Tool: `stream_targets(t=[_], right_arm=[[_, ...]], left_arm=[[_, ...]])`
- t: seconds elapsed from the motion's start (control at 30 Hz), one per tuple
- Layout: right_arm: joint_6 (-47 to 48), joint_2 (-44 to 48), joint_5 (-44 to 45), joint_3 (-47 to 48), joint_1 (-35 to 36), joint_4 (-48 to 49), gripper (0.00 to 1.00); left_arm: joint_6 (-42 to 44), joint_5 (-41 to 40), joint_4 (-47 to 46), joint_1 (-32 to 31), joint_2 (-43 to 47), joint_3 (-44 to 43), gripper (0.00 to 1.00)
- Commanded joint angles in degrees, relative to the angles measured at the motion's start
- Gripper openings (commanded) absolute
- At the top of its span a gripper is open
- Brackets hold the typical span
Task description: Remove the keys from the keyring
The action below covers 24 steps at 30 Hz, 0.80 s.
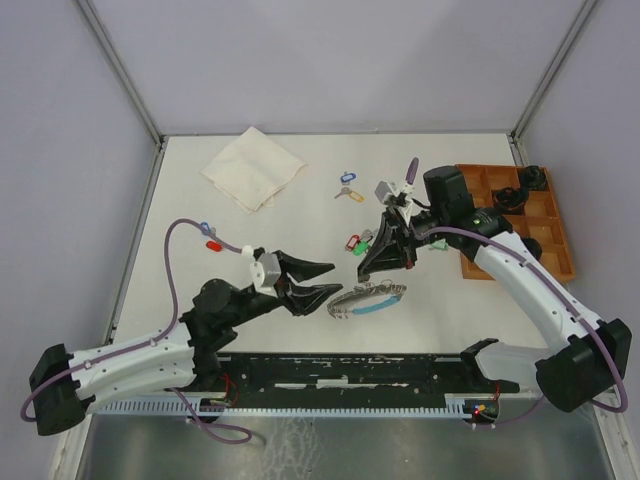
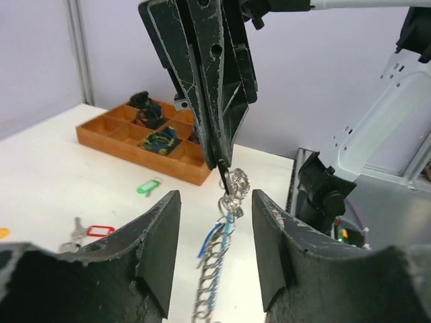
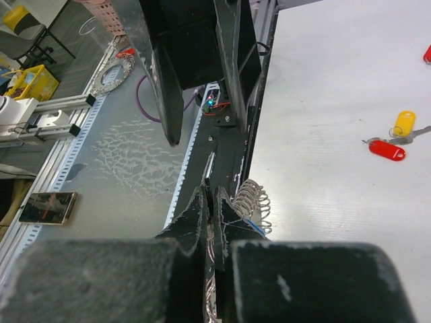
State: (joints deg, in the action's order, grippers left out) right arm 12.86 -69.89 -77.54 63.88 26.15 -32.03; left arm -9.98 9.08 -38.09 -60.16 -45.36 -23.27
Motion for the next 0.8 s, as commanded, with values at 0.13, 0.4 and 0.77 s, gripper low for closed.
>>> stream_targets(t=[0.13, 0.4, 0.77], right_arm=[[18.7, -0.5, -2.5, 6.4, 0.5, -16.6, 0.01], [62.1, -11.8, 8.3, 23.0, 6.3, -59.7, 0.01], [72.5, -18.0, 15.9, 32.2, 8.7, -68.2, 0.01]], left_arm=[[18.5, 0.8, -3.9, 0.2, 6.1, 8.1, 0.53], [24.4, 1.7, -9.2, 0.3, -1.6, 6.3, 0.52], [28.6, 9.4, -18.0, 1.1, -10.7, 5.3, 0.47]])
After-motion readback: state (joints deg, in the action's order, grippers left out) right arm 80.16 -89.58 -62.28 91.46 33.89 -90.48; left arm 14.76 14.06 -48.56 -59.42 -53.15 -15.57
